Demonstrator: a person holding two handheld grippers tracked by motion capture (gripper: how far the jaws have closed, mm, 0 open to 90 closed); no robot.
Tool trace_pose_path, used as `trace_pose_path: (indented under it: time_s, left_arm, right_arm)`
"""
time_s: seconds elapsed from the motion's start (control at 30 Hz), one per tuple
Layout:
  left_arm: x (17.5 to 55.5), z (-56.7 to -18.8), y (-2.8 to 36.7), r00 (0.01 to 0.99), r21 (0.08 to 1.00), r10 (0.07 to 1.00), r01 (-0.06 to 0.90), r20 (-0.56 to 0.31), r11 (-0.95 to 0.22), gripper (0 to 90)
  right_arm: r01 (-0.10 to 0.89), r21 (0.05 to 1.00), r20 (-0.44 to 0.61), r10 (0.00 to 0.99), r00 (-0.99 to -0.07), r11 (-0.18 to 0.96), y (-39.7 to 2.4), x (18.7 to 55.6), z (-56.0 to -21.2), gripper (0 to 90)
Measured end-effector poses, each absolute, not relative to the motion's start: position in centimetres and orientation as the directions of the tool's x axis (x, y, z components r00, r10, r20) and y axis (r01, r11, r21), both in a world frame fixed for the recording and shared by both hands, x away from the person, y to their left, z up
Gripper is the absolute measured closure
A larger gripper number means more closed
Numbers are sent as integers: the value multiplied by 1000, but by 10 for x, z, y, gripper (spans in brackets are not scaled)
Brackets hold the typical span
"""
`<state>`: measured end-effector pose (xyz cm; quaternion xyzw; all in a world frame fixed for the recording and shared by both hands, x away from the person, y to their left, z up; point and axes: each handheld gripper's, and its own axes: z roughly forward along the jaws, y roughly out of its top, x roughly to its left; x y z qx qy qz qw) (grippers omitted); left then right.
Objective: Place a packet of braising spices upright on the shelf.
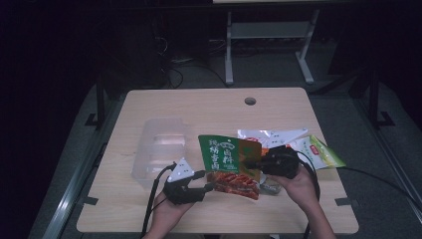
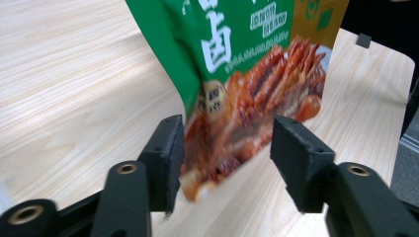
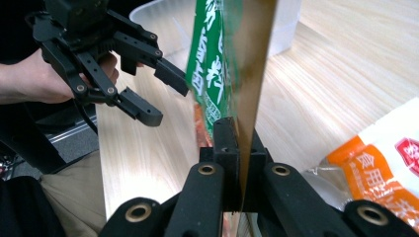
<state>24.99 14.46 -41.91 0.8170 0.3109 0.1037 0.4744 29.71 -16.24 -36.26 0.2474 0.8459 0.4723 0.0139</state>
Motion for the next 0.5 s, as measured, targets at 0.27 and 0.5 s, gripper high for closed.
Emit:
trace_pose_path:
  time_s: [0.27,0.5]
  left_arm:
    - [244,-421,153,795,843,597,391,-106,-371,383]
    - [240,-424,160,816,852,568,368,-106,-371,349]
  right_arm:
    - [377,815,171,440,-882,440,-155,292,-352,892]
    - [373,820,163,448,-879,434,-142,297,-343,893]
